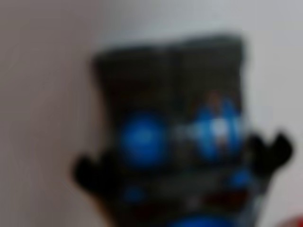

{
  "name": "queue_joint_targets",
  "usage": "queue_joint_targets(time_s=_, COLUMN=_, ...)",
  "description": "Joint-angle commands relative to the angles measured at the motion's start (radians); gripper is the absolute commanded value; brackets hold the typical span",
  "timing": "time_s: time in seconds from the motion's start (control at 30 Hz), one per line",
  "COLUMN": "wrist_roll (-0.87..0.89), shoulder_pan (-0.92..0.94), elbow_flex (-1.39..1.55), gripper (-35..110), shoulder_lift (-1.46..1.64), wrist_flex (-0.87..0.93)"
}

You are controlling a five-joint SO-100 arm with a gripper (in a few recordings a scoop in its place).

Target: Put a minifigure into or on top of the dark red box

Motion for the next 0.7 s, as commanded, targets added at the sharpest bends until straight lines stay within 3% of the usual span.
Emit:
queue_joint_targets(time_s=0.0, wrist_roll=-0.009, shoulder_pan=-0.003, elbow_flex=0.02, gripper=16, shoulder_lift=0.018, wrist_flex=0.025)
queue_joint_targets(time_s=0.43, wrist_roll=0.031, shoulder_pan=-0.012, elbow_flex=0.031, gripper=1, shoulder_lift=0.025, wrist_flex=0.023)
queue_joint_targets(time_s=0.67, wrist_roll=0.083, shoulder_pan=0.014, elbow_flex=0.025, gripper=0, shoulder_lift=0.072, wrist_flex=0.072)
